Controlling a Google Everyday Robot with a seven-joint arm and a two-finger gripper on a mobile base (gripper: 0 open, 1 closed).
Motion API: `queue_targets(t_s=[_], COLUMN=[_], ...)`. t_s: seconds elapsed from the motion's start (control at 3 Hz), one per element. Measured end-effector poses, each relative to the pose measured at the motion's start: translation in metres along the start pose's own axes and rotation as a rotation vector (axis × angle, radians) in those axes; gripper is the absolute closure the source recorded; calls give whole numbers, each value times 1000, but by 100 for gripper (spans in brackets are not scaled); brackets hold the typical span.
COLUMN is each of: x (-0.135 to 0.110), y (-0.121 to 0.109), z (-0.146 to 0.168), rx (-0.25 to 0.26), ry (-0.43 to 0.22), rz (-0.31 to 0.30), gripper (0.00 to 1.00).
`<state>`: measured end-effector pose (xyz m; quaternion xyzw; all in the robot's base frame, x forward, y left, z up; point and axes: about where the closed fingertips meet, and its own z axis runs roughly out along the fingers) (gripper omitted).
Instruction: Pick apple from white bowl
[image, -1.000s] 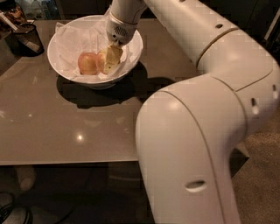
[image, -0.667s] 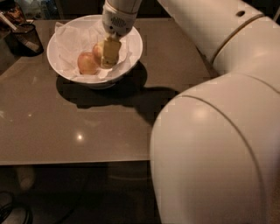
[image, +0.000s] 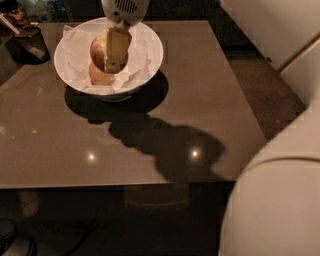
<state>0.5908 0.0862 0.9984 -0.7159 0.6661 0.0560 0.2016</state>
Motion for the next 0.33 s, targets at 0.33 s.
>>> queue_targets(t_s=[0.33], x=[-2], y=[2], z=[-6], rx=[11], ry=[-7], rz=[-4], gripper=[100])
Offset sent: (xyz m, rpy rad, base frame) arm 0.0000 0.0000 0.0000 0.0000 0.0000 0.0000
